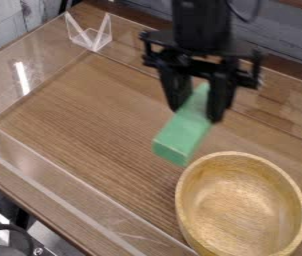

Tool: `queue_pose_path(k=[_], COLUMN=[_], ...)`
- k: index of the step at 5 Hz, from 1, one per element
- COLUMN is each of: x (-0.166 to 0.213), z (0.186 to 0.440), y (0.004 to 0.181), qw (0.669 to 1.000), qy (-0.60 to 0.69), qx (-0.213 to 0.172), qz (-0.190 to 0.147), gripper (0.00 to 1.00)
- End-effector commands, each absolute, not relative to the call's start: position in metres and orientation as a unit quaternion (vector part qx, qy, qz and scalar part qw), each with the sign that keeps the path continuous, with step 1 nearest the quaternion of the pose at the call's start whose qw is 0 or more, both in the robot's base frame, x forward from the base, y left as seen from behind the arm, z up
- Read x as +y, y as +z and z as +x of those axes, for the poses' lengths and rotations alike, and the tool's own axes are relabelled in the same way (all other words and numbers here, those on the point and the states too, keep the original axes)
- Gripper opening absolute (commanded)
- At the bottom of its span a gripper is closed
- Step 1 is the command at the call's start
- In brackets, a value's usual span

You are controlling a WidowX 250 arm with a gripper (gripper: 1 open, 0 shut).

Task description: Remove the green block from inside the brown bowl and put it on the table

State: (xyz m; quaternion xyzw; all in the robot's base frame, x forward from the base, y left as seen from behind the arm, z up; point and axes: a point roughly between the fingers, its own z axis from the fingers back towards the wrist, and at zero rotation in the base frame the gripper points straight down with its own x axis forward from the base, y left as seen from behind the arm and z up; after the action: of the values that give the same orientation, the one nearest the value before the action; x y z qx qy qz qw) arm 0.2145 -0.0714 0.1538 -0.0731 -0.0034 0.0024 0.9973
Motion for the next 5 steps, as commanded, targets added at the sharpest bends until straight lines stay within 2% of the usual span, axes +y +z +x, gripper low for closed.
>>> queue_pose_path(k=[1,5], x=[-0.079,-0.083], z=[0.214,0.201], y=[0.166,0.175], qw=[0.997,0.996], qy=[-0.012,-0.023], qx=[-0.033,-0.04], qz=[-0.075,-0.076], gripper=[0.0,0.0])
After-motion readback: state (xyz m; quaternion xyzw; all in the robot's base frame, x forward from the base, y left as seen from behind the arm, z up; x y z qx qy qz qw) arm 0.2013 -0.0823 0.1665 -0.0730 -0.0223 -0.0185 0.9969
